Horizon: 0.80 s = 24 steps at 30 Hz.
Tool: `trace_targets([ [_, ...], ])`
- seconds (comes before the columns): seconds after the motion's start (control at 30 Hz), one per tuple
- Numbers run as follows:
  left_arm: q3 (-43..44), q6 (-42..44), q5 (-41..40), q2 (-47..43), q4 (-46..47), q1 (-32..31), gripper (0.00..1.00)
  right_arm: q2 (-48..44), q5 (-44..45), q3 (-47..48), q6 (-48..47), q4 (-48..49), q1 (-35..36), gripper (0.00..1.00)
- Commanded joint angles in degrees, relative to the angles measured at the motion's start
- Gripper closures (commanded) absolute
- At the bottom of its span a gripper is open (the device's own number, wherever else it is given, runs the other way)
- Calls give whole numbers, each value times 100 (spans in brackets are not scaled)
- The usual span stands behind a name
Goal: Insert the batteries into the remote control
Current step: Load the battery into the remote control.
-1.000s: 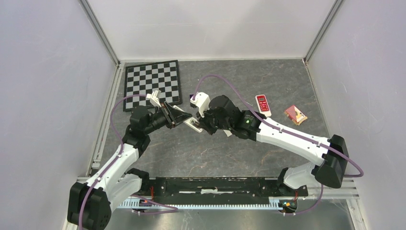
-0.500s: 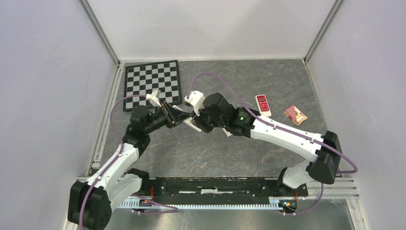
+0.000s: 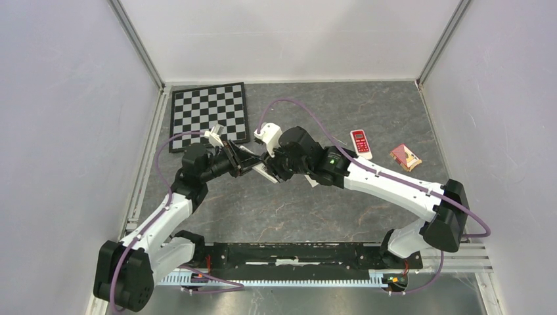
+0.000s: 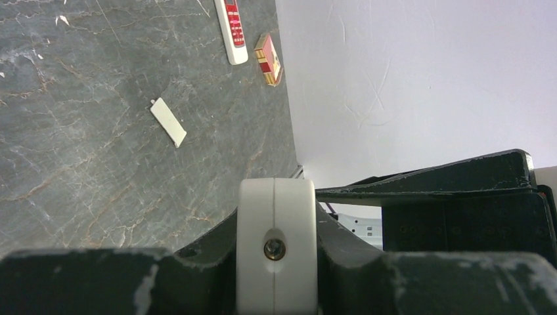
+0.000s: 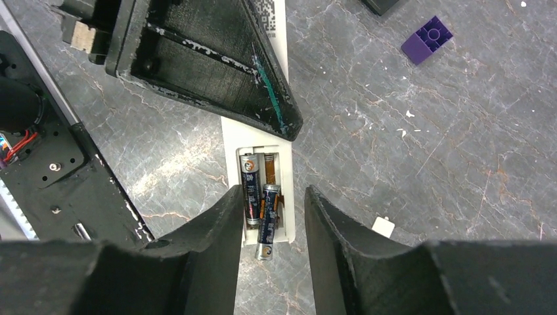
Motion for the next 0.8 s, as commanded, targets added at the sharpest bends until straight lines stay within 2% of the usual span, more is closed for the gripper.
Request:
trace_targets([
  [0.0, 191, -361, 155, 14, 171, 9, 98, -20, 62, 347, 190, 71, -9, 56],
  [0.2, 160, -486, 163, 107, 100, 62, 98, -41, 191, 430, 383, 86, -11, 53],
  [0.4, 110, -810, 298, 178, 155, 148, 98, -441, 495, 111, 759, 320, -47, 27],
  [0.57, 70, -1421, 478, 181, 401, 233, 98, -1183, 356, -876, 1703, 1379, -313, 15],
  [0.77, -129, -2639, 656, 137, 1336, 307, 98, -1982, 114, -2110, 2779, 2812, -519, 13],
])
